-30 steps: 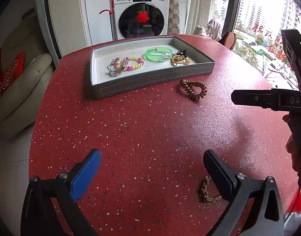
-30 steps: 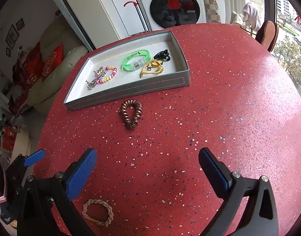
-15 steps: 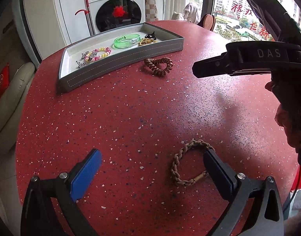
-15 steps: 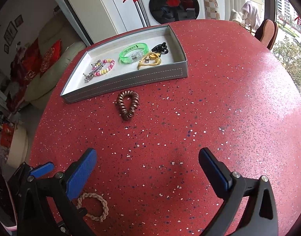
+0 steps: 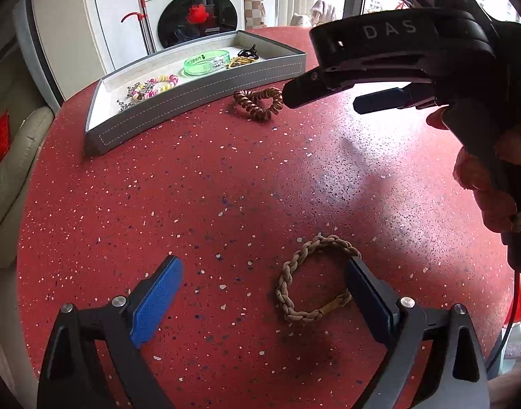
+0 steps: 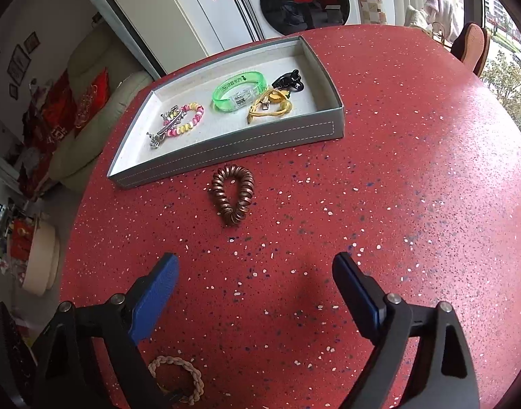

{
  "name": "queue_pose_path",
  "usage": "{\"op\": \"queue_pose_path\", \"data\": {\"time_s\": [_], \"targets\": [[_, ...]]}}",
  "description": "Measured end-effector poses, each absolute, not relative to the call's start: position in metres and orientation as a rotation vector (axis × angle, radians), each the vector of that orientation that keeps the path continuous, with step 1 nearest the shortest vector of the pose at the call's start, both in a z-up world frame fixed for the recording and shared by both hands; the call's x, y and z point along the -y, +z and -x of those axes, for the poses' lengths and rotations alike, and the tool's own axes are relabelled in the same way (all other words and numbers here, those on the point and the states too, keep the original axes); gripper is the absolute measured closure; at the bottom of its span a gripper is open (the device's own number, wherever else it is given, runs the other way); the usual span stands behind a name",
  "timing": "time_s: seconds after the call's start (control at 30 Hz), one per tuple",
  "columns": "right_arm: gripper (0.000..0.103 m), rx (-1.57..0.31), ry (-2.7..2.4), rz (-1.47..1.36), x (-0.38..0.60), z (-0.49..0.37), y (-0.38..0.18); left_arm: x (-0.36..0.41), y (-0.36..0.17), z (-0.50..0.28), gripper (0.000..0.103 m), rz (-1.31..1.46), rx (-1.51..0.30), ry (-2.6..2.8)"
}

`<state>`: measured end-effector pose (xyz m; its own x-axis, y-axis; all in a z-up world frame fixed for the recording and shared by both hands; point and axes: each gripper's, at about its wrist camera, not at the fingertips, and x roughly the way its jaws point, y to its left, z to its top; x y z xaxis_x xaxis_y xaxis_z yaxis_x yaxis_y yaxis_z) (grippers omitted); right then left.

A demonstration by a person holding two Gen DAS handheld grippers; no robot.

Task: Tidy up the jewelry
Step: 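Grasp the braided tan bracelet with the left tool while the right tool grasps the brown coil hair tie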

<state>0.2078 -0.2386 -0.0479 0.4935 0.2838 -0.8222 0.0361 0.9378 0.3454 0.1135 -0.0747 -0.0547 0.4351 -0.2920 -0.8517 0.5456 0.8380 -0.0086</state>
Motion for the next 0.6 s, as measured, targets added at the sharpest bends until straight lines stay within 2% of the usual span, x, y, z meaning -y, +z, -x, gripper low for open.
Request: {"op": "queue_pose_path", "data": {"time_s": [0.3, 0.4, 0.47, 0.6], "targets": [[0.035, -1.063, 0.148, -0.336, 0.229, -0.239, -0.058, 0.077, -0.059, -0.109, 0.002, -0.291, -0.997, -0.542], [0.046, -1.065, 0.135, -0.346, 0.227, -0.248, -0.062, 0.079, -0.057, -0.104, 0.015, -0.297, -0.983, -0.557], [0.049, -1.056, 0.125, -0.322, 0.223, -0.251, -0.063, 0.08, -0.056, -0.101, 0.018, -0.302, -0.982, -0.564], [0.059, -1.06, 0.129, -0.248, 0.213, -0.252, -0.062, 0.082, -0.054, -0.099, 0.032, -0.305, -0.98, -0.584]]}}
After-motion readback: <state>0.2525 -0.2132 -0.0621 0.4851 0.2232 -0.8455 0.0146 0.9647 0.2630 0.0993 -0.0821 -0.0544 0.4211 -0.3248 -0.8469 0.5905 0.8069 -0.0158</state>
